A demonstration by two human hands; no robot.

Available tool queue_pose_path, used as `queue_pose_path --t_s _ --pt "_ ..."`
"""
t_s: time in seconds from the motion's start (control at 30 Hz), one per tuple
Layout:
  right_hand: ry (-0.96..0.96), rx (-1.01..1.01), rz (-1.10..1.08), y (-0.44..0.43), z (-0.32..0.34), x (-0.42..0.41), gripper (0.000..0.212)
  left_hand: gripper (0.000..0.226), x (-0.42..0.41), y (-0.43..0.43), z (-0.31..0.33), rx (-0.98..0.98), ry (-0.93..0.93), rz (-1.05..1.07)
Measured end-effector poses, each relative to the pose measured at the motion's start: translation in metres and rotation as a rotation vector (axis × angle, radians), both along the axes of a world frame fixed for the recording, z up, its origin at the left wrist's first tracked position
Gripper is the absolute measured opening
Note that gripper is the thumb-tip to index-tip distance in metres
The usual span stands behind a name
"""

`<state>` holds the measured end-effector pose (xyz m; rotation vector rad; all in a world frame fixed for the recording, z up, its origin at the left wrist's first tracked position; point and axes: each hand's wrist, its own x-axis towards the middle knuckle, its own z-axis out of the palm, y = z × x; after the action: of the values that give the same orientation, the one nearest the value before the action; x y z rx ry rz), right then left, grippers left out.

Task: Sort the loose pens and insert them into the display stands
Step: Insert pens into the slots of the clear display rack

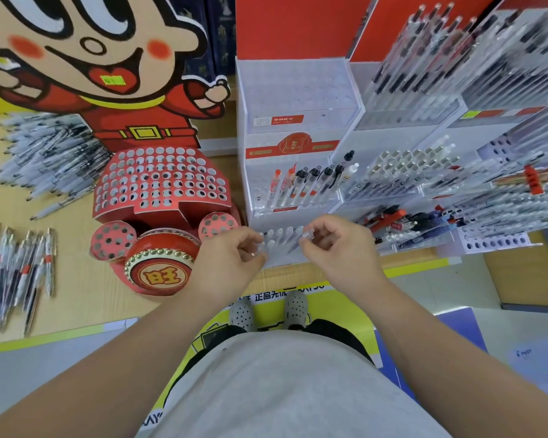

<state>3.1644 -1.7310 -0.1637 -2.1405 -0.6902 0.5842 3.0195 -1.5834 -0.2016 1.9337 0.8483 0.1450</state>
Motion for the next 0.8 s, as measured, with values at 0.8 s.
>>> queue_pose_path --t_s 0.8 --pt "-0.282 -0.270 0.144 0.028 -0.047 -0.016 0.014 0.013 0.007 0.002 -0.022 0.137 -0.064 -0.069"
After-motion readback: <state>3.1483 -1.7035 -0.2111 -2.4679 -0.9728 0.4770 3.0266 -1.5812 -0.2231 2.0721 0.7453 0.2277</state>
